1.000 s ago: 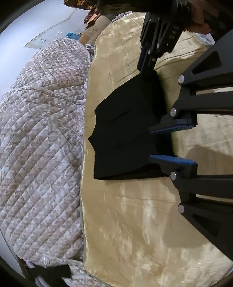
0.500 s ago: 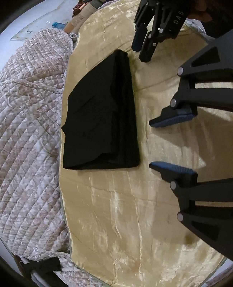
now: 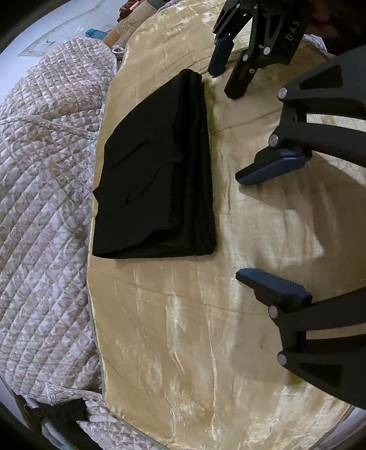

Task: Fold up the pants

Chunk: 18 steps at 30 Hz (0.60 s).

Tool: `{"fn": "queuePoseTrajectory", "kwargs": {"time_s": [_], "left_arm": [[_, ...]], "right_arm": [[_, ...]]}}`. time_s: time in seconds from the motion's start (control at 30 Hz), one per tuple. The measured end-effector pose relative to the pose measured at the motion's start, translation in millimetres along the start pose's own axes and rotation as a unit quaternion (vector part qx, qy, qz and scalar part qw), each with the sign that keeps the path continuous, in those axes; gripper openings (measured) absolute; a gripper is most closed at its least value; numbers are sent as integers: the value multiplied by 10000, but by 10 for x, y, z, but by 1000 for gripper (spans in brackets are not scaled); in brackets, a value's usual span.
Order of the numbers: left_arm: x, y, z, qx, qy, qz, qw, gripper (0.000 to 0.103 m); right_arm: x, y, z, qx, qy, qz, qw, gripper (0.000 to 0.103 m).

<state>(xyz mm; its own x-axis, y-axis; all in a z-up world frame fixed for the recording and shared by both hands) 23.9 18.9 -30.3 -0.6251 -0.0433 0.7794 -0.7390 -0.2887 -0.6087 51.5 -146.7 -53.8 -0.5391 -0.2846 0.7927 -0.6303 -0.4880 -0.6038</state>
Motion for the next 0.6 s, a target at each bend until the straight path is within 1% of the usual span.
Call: {"fn": "queuePoseTrajectory", "kwargs": {"time_s": [0.27, 0.6], "left_arm": [[-15, -6, -22, 30, -13, -19, 10000, 70], [-13, -11, -20, 18, -29, -23, 10000, 71]], "right_arm": [[-4, 3, -5, 26, 16, -6, 10000, 59], [-11, 0, -25, 53, 49, -14, 10000, 60]]}}
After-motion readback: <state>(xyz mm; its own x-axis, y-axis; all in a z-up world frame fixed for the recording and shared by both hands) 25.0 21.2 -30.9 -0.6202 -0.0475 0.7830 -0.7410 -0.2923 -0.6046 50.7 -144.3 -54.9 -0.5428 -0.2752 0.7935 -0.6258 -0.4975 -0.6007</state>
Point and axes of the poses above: each gripper's, at about its wrist camera, not at the fingertips, and x roughly against the way its jaws point, z to its right, y to its underside, the point moved 5 cm from there along -x, roughly the way its jaws point, and after that the axes turned 11 degrees about x, right-handed, at the moved point
